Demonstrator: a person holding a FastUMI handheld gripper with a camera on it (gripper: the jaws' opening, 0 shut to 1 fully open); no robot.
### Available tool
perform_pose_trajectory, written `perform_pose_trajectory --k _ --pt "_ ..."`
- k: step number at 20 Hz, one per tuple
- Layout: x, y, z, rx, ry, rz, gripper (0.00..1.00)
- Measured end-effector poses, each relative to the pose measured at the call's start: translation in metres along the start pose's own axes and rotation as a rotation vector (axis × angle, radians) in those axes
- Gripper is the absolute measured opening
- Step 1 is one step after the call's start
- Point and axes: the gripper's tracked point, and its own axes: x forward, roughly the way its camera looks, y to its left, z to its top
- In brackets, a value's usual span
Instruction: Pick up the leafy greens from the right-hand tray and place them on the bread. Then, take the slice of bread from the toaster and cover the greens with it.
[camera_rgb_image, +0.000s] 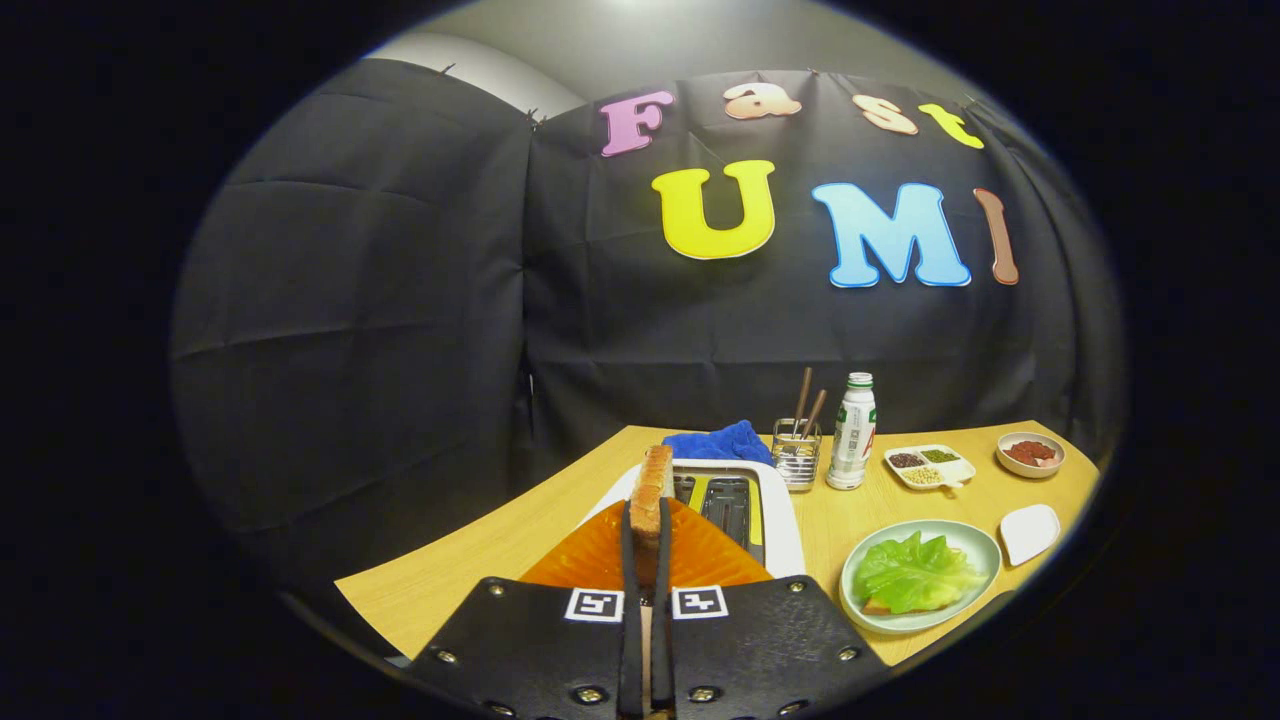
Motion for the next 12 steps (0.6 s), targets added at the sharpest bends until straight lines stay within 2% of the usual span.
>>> perform_pose_trajectory --k 12 --pt "-0.028 -0.011 0.053 0.075 -0.079 0.072 0.03"
